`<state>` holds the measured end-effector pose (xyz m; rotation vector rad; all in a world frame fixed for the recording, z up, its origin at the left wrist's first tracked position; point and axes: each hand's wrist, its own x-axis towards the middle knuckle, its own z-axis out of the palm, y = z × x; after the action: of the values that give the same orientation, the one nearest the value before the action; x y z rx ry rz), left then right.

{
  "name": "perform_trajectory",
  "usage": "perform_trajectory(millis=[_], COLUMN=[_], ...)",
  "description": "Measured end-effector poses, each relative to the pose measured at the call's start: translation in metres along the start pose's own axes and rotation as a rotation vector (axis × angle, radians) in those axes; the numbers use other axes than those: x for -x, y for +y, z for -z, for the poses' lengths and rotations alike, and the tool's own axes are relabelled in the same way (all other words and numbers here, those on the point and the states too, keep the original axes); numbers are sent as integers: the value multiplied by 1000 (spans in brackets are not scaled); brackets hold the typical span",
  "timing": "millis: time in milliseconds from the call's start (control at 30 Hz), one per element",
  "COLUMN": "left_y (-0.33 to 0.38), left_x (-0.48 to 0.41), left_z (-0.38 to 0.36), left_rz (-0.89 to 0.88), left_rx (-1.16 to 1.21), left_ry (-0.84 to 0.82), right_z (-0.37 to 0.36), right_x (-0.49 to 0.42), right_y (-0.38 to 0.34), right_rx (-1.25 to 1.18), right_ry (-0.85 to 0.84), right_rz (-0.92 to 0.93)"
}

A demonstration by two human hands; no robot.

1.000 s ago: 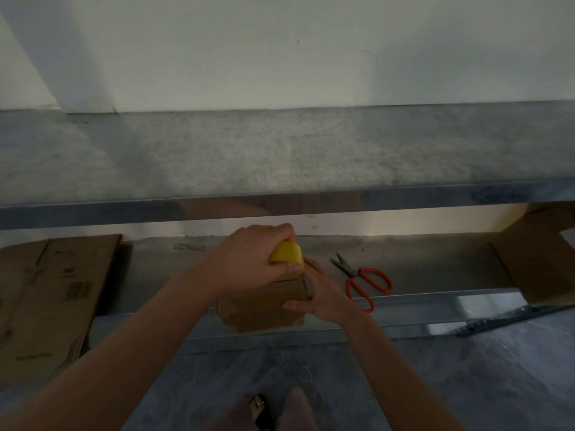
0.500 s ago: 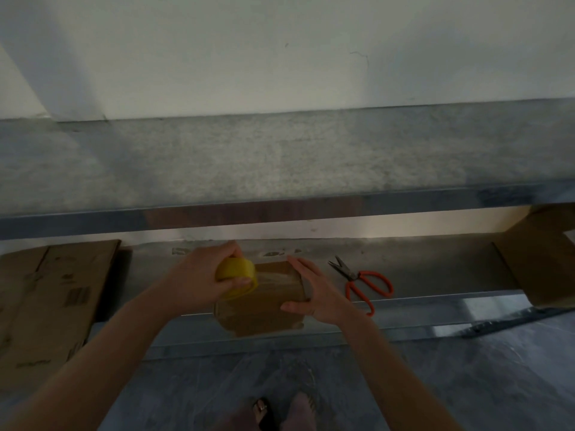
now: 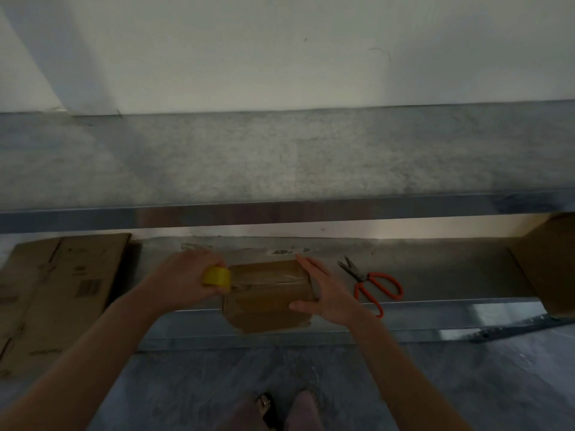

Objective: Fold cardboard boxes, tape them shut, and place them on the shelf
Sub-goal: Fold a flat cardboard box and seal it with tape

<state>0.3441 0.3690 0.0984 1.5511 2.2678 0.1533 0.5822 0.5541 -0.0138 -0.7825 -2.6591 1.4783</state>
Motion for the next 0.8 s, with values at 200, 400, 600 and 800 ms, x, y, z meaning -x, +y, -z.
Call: perform_trajectory(millis=[200, 400, 600, 800], left_y=[-1, 1, -12, -27], left_x=[1, 1, 5, 23], left_z=[-1, 1, -10, -23], left_rz=[2, -9, 23, 64], left_rx=[-22, -253, -223, 94], left_ry=[16, -9, -28, 40], right_z=[-2, -1, 0, -1], right_x=[-2, -4, -8, -12], right_y=[1, 0, 0, 2], right_rx=[-27, -4, -88, -96], right_ry=[-5, 2, 23, 21], right_rz=[32, 28, 32, 58])
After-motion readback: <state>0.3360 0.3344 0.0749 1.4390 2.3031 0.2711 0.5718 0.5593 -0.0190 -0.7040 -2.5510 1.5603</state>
